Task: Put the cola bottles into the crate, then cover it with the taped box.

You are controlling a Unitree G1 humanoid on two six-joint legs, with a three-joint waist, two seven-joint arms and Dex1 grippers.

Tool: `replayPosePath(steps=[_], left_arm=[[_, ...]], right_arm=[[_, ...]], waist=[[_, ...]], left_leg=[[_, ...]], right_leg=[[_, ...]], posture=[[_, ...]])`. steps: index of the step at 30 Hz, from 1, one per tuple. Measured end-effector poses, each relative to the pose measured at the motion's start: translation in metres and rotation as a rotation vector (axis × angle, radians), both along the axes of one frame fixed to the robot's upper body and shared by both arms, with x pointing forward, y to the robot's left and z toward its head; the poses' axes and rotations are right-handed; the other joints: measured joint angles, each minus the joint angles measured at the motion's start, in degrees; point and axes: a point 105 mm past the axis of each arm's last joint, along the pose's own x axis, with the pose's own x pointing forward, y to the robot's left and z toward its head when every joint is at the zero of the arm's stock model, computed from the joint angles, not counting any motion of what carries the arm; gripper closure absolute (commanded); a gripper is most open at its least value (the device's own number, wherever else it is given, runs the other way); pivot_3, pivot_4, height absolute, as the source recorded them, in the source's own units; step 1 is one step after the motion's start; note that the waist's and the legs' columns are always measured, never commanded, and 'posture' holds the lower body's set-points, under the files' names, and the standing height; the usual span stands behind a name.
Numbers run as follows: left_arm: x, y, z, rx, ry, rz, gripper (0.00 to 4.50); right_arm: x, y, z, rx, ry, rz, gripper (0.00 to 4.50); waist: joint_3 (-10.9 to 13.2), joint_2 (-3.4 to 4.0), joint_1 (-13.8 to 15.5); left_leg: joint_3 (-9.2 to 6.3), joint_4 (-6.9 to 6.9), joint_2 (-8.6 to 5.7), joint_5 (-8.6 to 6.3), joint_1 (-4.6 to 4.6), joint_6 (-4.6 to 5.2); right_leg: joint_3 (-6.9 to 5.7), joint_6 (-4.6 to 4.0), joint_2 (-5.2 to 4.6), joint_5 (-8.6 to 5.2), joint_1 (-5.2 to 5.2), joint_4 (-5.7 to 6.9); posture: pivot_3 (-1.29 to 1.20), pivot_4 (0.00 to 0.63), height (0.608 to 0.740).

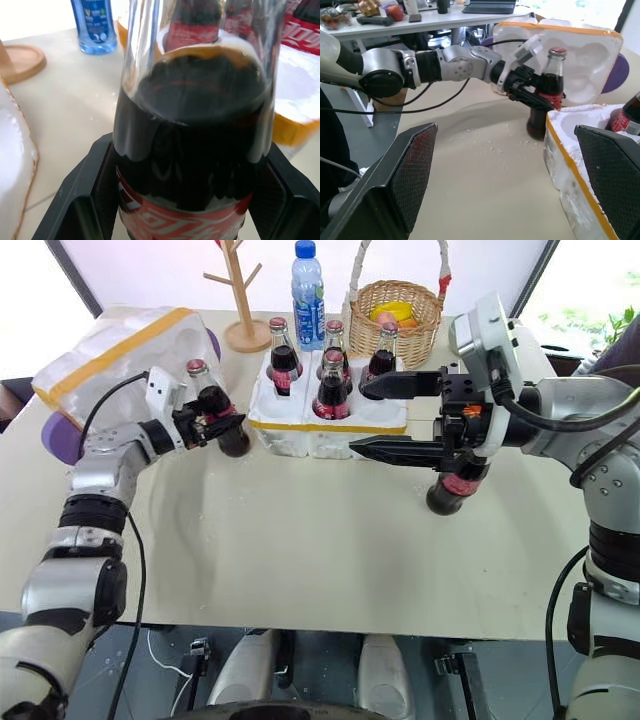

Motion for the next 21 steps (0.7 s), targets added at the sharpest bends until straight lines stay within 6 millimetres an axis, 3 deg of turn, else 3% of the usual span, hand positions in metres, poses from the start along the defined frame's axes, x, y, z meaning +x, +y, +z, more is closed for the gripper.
replayPosePath(steps=[3,6,10,12,14,17,21], left_arm=[[-0.026,0.004,0.008,-0.063,0.079,-0.083,1.78],[-0.039,-0.011,0.04,-0.161,0.063,-0.184,1.78],[-0.029,-0.03,0.102,-0.278,-0.081,-0.209,1.78],[-0.02,-0.036,0.121,-0.315,-0.139,-0.19,1.78],[-0.01,-0.039,0.123,-0.331,-0.149,-0.17,1.78],[0.01,-0.052,0.105,-0.343,-0.091,-0.151,1.78],[0.02,-0.071,0.08,-0.266,-0.046,-0.18,1.78]], right_arm=[[0.001,-0.003,-0.003,0.004,0.011,-0.018,0.0],[0.002,-0.003,-0.003,0.005,0.008,-0.021,0.0],[0.003,-0.001,-0.003,0.019,-0.002,-0.019,0.0],[0.004,-0.001,-0.002,0.022,-0.005,-0.023,0.0],[0.005,-0.001,-0.003,0.023,-0.006,-0.029,0.0],[0.007,-0.001,-0.003,0.028,-0.007,-0.045,0.0],[0.009,-0.003,-0.004,0.028,-0.01,-0.069,0.0]], waist=[[0.06,-0.02,-0.25],[0.09,-0.07,0.69],[0.08,-0.12,1.4],[0.08,-0.12,1.21],[0.08,-0.12,1.09],[0.08,-0.13,1.07],[0.11,-0.18,0.99]], left_leg=[[-0.02,-0.03,0.02,0.0,-0.06,0.0],[-0.07,0.1,0.0,0.03,-0.06,-0.04],[-0.09,0.2,-0.07,0.03,-0.04,-0.04],[-0.07,0.18,-0.1,0.01,-0.01,-0.01],[-0.06,0.11,-0.08,0.01,0.04,0.0],[-0.05,0.09,-0.04,0.02,0.03,0.01],[-0.02,0.09,-0.05,0.01,-0.04,0.01]], right_leg=[[-0.01,0.0,0.0,0.0,-0.1,0.03],[-0.04,-0.01,0.0,0.0,-0.03,0.05],[-0.04,0.0,-0.01,0.0,0.14,-0.05],[-0.03,0.05,-0.02,0.03,0.16,-0.05],[-0.03,0.06,-0.01,0.02,0.14,-0.03],[-0.05,0.06,0.07,0.02,0.08,0.01],[-0.04,0.06,0.07,0.02,0.04,-0.04]], posture=[[0.0,0.15,0.74],[0.0,0.15,0.74],[0.0,0.15,0.74],[0.0,0.15,0.74],[0.0,0.15,0.74],[0.0,0.15,0.74],[0.0,0.15,0.74]])
